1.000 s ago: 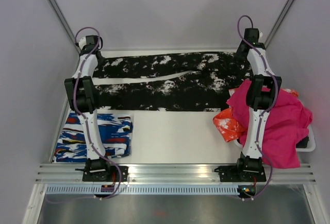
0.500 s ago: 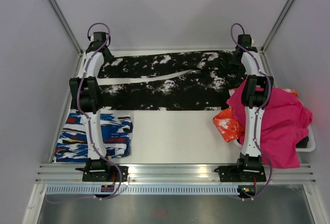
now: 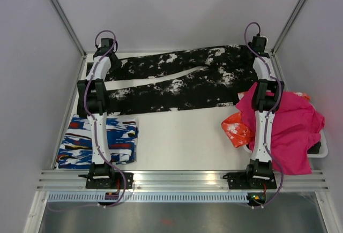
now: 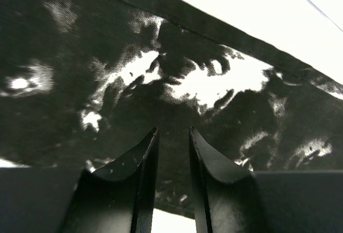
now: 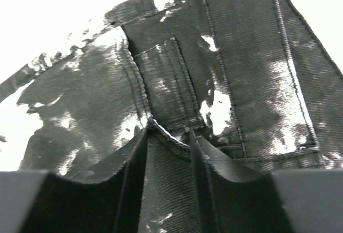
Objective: Fold and stack the trousers
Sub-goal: Flatten the trousers out
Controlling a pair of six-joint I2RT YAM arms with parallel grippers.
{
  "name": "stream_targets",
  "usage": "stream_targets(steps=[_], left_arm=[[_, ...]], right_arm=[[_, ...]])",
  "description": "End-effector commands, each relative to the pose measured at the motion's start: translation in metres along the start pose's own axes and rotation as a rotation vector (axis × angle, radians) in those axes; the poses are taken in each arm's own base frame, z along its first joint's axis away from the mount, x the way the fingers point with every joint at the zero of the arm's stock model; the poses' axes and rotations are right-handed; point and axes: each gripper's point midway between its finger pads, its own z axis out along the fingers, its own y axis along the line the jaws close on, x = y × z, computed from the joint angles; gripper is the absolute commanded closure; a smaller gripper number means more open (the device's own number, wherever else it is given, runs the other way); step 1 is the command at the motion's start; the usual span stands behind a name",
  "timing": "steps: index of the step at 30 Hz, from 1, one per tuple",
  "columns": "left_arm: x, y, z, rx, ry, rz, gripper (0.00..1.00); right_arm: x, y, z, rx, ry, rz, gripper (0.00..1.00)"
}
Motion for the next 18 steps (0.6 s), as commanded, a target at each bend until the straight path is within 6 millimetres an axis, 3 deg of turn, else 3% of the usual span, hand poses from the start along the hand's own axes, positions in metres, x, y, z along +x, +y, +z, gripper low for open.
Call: stream_targets(steps=[1, 4, 6, 8, 10, 12, 18], left_arm=[[-0.015, -0.012, 0.002, 0.055, -0.021, -0.093, 0.65], [-0.015, -0.014, 0.000, 0.065, -0.016, -0.094, 0.65], [-0.015, -0.009, -0.002, 0.044, -0.016, -0.080, 0.64], [-0.017, -0.004, -0.003, 0.024, -0.021, -0.064, 0.61], [-0.015, 0.012, -0.001, -0.020, -0.006, -0.073, 0.58], [-0.012, 0.027, 0.004, -0.029, 0.029, -0.125, 0.57], [0.000, 0.032, 0.009, -0.030, 0.077, -0.139, 0.59]], right_arm=[[-0.007, 0.012, 0.014, -0.099, -0.053, 0.014, 0.54], [-0.012, 0.012, 0.003, -0.097, -0.039, -0.024, 0.44], [-0.028, 0.016, -0.017, -0.098, -0.055, -0.053, 0.30], [-0.038, 0.017, -0.039, -0.089, -0.057, -0.068, 0.25], [-0.035, 0.014, -0.051, -0.082, -0.037, -0.077, 0.18], [-0.048, 0.019, -0.073, -0.088, -0.049, -0.074, 0.14], [-0.022, 0.003, -0.100, 0.004, 0.064, -0.004, 0.14]])
